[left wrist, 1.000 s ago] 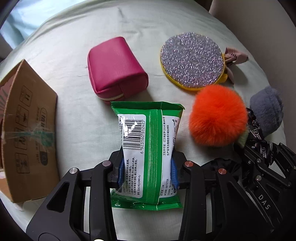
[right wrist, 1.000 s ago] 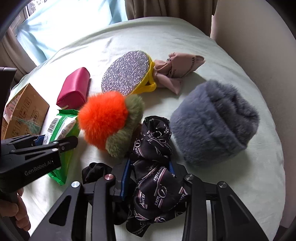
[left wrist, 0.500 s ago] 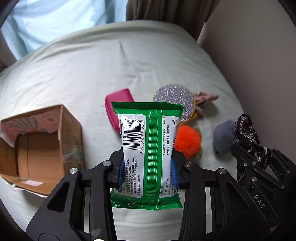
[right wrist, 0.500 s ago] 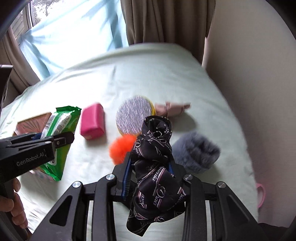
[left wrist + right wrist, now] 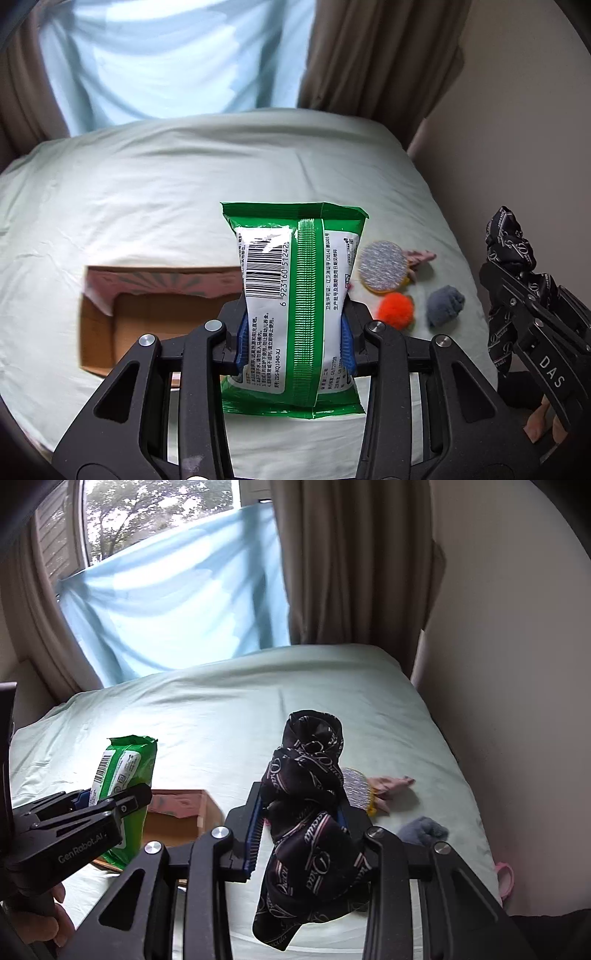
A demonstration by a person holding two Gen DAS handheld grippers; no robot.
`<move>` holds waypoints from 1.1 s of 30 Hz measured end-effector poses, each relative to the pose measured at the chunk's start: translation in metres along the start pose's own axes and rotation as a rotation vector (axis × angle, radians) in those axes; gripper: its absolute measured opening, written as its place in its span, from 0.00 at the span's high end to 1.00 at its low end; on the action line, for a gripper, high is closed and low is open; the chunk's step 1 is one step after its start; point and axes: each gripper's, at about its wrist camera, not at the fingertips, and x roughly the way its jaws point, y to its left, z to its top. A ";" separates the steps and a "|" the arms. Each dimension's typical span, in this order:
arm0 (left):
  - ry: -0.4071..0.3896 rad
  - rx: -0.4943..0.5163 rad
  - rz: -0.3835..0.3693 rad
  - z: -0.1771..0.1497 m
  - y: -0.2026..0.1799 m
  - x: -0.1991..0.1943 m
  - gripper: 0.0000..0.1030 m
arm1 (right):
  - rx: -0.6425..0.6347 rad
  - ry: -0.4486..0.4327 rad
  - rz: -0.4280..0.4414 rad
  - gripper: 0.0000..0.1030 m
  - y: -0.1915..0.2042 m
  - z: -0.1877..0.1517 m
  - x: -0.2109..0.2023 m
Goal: Organize soft objects
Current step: 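Carry the wipes pack and scrunchie into the cardboard box and release both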
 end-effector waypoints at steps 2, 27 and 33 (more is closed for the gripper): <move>-0.013 -0.005 0.024 0.005 0.026 -0.015 0.67 | -0.007 0.000 0.020 0.69 0.026 0.005 -0.006; 0.239 0.025 0.135 -0.028 0.233 0.052 0.67 | 0.006 0.382 0.135 0.69 0.207 -0.018 0.142; 0.336 0.055 0.134 -0.039 0.231 0.099 0.67 | 0.058 0.523 0.123 0.69 0.205 -0.031 0.196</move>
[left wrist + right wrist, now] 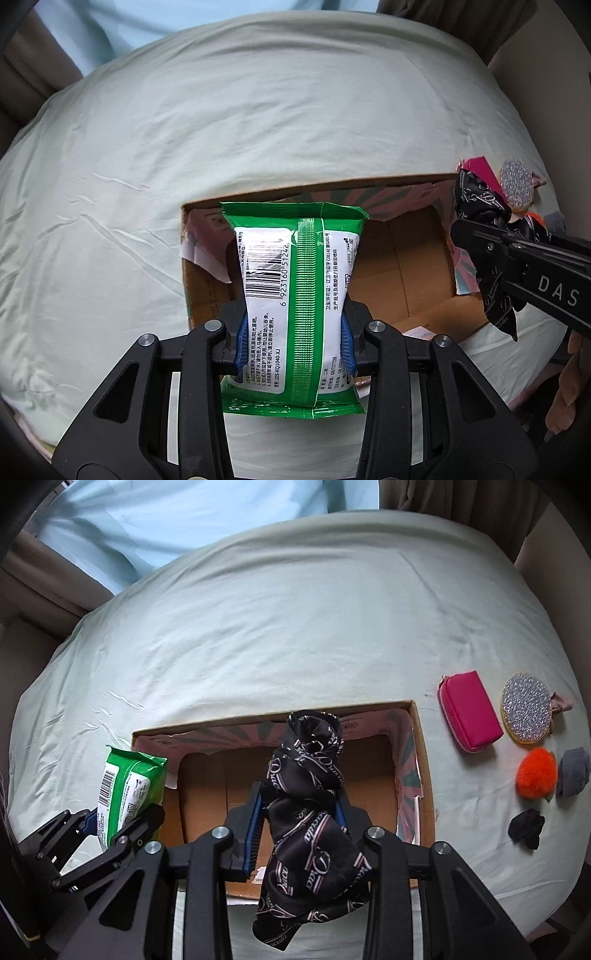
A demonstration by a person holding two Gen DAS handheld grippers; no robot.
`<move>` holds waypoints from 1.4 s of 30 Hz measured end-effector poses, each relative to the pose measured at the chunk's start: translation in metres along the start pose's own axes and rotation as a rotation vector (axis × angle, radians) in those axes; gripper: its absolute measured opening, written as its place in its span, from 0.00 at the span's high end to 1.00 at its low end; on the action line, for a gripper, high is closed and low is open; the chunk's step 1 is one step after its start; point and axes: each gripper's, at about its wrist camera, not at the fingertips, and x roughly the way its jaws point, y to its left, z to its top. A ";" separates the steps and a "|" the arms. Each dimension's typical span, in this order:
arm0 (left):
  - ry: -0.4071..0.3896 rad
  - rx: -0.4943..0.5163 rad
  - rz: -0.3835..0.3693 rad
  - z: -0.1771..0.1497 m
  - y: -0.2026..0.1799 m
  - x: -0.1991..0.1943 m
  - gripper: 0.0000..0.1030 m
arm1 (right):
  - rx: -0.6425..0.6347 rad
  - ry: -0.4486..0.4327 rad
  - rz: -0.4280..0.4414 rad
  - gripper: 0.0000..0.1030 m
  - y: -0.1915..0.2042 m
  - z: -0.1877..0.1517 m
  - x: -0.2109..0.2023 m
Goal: Organize soft objects
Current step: 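Carry the wipes pack and scrunchie into the cardboard box and release both, then lift both tools away from the box toward the remaining items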
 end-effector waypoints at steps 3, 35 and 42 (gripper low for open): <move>0.055 0.039 0.008 0.003 -0.008 0.027 0.67 | 0.020 0.067 0.005 0.69 -0.006 0.005 0.026; 0.108 0.171 0.069 -0.005 -0.016 0.046 0.00 | -0.013 0.169 0.059 0.02 -0.013 -0.007 0.068; 0.035 0.145 0.061 -0.004 -0.011 0.006 0.00 | -0.058 0.117 0.063 0.02 -0.001 -0.014 0.026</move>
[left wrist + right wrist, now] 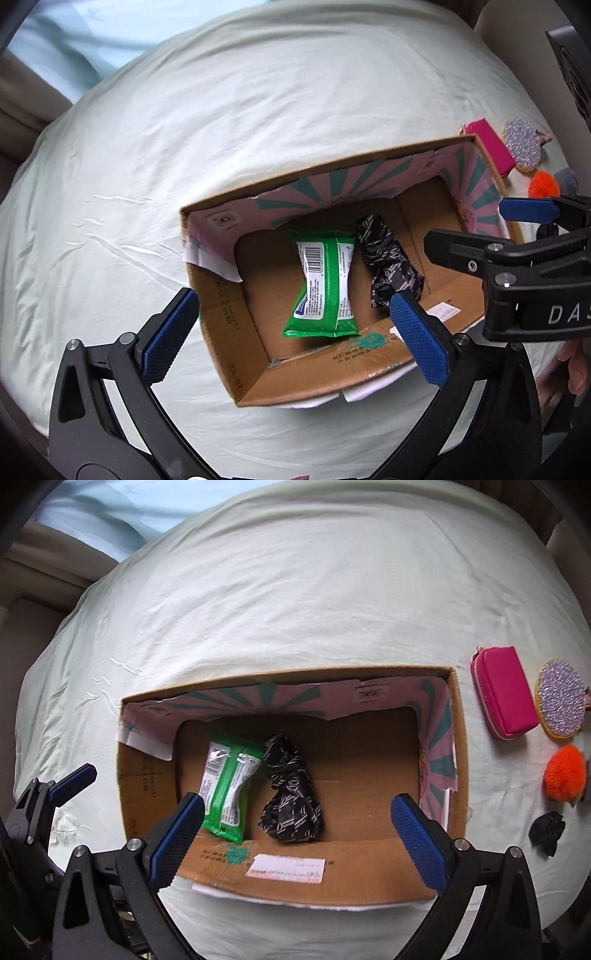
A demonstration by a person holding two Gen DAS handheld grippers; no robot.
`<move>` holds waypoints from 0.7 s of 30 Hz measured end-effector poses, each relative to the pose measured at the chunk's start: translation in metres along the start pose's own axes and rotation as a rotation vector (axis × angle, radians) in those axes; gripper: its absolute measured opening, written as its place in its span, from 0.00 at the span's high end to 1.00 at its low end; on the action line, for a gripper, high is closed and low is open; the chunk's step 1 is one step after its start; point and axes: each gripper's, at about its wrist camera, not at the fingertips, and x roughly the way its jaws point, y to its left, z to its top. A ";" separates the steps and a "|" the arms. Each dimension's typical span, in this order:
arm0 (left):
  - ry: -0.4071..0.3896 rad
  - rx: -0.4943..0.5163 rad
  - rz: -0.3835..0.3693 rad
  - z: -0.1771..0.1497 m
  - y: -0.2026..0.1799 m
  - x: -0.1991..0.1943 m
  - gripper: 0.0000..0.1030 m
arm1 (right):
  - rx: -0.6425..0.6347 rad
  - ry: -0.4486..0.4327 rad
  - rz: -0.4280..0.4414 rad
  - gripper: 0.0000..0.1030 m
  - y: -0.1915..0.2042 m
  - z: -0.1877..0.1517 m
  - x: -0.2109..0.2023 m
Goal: Organize soft objects
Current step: 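Lift both tools away from the box toward the remaining items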
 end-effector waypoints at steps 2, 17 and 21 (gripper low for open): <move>-0.026 -0.007 0.001 -0.003 0.001 -0.017 0.00 | -0.024 -0.020 -0.007 0.02 0.004 -0.001 -0.016; -0.272 -0.094 0.023 -0.050 -0.002 -0.152 0.00 | -0.123 -0.396 -0.101 0.02 0.028 -0.063 -0.173; -0.360 -0.078 0.062 -0.064 -0.014 -0.194 0.00 | -0.110 -0.530 -0.178 0.02 0.024 -0.091 -0.217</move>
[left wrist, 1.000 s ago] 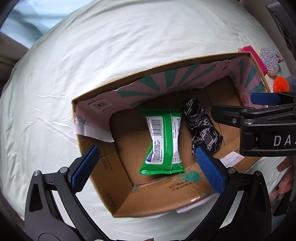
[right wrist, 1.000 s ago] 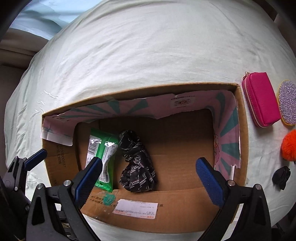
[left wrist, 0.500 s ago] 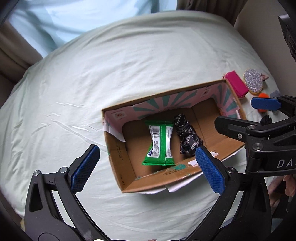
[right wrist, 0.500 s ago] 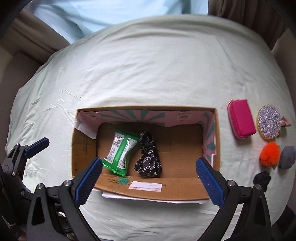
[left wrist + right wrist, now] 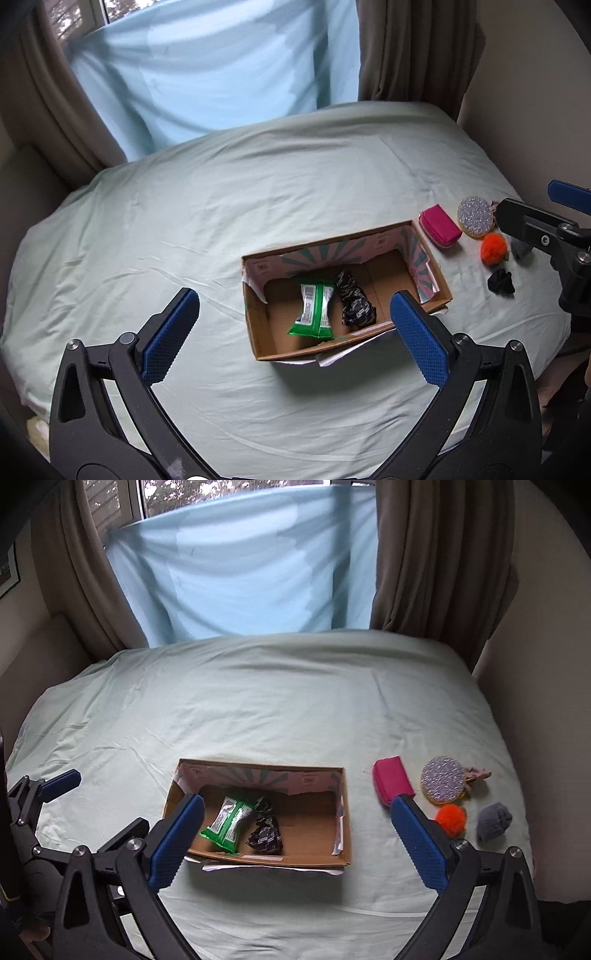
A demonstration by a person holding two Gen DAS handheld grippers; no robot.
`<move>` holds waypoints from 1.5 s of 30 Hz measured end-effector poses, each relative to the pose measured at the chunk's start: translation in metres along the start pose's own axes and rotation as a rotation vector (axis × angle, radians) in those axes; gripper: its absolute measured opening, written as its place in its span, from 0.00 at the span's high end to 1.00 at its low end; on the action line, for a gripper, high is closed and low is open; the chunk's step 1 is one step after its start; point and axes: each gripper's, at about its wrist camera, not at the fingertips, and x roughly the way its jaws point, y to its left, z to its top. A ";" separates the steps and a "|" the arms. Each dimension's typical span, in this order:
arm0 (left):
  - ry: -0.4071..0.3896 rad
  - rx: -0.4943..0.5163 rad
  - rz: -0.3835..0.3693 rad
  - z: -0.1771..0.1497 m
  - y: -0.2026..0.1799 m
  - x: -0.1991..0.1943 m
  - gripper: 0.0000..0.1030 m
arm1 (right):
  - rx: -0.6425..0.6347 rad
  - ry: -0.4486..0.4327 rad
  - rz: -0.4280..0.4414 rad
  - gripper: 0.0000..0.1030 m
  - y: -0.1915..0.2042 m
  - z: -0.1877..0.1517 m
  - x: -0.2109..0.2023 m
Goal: Organize soft objects
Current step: 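Lift both tools away from the box toward the remaining items, then grasp the pink pouch with the left tool while the right grasps the orange pompom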
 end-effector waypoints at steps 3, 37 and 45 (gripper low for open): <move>-0.031 -0.016 -0.011 0.000 -0.005 -0.021 0.00 | 0.025 -0.063 -0.011 0.02 -0.012 -0.003 -0.029; -0.061 -0.239 -0.011 0.093 -0.245 0.036 0.00 | -0.030 -0.137 -0.014 0.02 -0.265 -0.036 -0.007; 0.030 -0.206 -0.018 0.099 -0.294 0.133 0.00 | -0.021 -0.045 0.028 0.02 -0.295 -0.062 0.086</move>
